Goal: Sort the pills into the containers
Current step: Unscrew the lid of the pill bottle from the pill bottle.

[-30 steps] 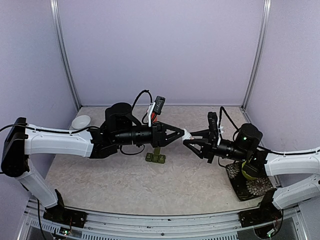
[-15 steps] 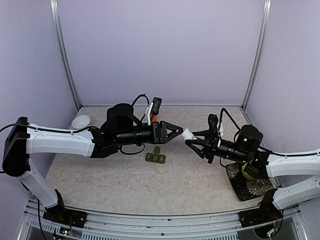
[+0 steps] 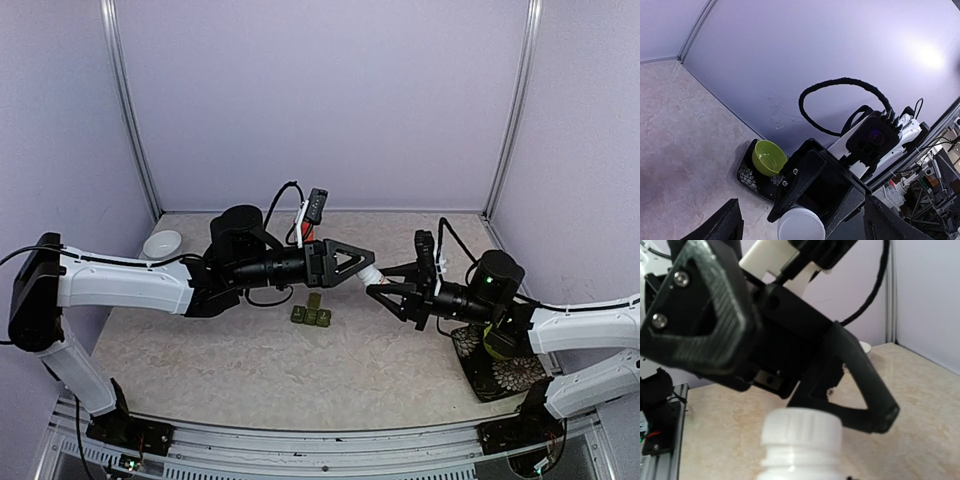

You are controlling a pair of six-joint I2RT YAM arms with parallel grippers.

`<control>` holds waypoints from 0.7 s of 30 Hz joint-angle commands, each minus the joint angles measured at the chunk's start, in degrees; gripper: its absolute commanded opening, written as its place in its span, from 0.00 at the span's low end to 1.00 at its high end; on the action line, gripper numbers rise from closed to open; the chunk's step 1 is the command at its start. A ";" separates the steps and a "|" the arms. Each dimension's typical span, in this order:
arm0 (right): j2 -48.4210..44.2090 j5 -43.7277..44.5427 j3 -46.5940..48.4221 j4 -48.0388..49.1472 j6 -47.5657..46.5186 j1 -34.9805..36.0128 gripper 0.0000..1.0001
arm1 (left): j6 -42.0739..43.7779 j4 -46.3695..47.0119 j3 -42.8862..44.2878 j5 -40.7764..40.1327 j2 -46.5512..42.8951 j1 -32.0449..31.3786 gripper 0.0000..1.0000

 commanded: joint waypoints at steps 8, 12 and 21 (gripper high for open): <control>-0.66 -1.14 0.26 2.69 1.64 0.29 0.00 | 4.15 1.50 -2.09 2.13 -1.17 -0.62 0.76; -1.46 -0.59 0.49 1.65 1.23 0.26 0.00 | 4.55 1.31 -2.35 2.75 -1.61 -0.61 0.74; -0.69 -1.01 0.81 0.92 1.07 0.28 0.00 | 4.46 2.56 -2.94 2.36 -2.13 -0.28 0.67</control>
